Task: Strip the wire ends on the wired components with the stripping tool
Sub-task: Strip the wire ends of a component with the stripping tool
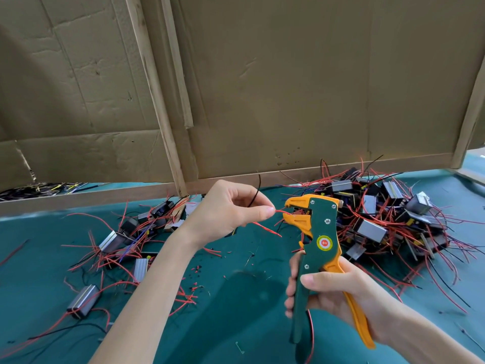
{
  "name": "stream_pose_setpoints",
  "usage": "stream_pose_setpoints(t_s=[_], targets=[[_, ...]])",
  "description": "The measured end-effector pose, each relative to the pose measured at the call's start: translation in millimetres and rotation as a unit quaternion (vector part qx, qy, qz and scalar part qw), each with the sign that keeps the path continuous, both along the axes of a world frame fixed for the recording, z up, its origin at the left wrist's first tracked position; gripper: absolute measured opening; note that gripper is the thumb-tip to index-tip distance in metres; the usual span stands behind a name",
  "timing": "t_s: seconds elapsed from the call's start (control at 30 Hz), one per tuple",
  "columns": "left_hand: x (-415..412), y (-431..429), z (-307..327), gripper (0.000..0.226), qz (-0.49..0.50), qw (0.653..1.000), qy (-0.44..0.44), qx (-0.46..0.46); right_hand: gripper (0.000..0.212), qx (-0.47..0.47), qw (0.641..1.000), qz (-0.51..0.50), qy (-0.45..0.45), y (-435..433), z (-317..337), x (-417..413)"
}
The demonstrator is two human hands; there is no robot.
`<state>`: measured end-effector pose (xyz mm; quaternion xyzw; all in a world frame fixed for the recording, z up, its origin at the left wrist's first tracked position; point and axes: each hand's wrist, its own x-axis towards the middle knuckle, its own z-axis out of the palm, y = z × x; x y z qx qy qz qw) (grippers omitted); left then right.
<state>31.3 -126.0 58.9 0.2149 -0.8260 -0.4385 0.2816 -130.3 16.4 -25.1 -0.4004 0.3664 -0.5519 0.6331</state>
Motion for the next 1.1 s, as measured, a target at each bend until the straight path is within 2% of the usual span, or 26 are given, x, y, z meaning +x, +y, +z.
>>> stream_pose_setpoints(t_s=[0.13,0.6,0.77,0.87,1.0,1.1], targets=[[-1,0,-1,0.008,0.015,1.000,0.010,-0.006,0.024,-0.005,1.000,-0.002,0.005,1,3,-1],[-1,-1,-1,0.004,-0.010,0.999,-0.036,-0.009,0.022,-0.021,0.999,-0.009,0.043,3,3,-3],[-1,-1,2,0.006,-0.002,0.998,-0.049,-0.028,0.028,-0.010,0.998,-0.009,0.059,3,1,-3],[-1,-1,3,0.006,-0.008,0.998,-0.053,-0.034,0.034,0.019,0.996,-0.038,0.078,6,0,-3],[-4,-3,-2,0.007,-0.017,0.997,-0.063,-0.027,0.041,0.064,0.982,-0.140,0.112,9,-4,5],[-12,-4,-13,0.009,-0.032,0.998,-0.037,0.037,0.046,0.089,0.980,-0.155,0.090,6,-6,6]])
